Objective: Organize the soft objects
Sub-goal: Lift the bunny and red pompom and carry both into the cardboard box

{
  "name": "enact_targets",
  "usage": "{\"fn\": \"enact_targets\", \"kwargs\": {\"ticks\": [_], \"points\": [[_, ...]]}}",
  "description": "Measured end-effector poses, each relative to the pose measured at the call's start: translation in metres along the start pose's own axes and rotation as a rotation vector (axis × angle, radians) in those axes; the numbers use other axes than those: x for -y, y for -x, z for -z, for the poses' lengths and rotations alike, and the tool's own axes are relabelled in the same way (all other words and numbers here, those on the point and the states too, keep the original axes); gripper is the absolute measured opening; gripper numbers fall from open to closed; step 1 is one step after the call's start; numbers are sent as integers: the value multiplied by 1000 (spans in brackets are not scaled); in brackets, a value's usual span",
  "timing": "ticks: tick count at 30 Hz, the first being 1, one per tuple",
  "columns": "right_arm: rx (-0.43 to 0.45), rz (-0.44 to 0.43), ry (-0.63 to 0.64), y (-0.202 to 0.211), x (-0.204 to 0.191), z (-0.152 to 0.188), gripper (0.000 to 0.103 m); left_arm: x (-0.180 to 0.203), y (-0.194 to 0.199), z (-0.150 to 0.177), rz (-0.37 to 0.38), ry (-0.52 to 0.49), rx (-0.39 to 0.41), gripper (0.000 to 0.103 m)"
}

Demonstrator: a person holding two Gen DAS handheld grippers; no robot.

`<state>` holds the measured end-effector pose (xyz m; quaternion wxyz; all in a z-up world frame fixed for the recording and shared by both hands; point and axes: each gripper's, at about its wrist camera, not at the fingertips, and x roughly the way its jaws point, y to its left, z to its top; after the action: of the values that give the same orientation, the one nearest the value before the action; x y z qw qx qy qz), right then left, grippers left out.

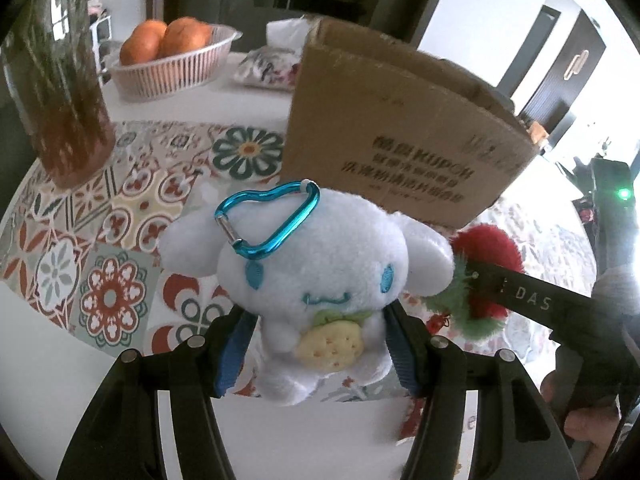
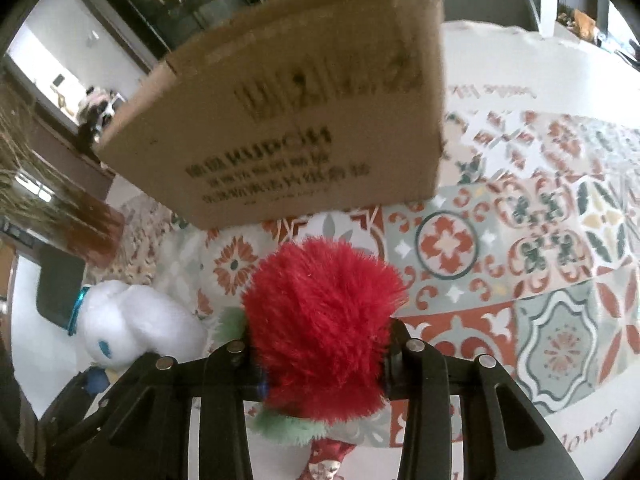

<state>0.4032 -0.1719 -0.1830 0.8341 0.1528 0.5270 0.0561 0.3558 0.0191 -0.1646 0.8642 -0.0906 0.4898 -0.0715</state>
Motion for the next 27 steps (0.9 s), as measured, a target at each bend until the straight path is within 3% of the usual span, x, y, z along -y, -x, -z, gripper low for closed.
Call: {"fn": "enact_targets", "kwargs": {"ticks": [27], "points": [[322,-29,60,125,-18,-32,39,45,72,-57,36,-138,221,61]]}}
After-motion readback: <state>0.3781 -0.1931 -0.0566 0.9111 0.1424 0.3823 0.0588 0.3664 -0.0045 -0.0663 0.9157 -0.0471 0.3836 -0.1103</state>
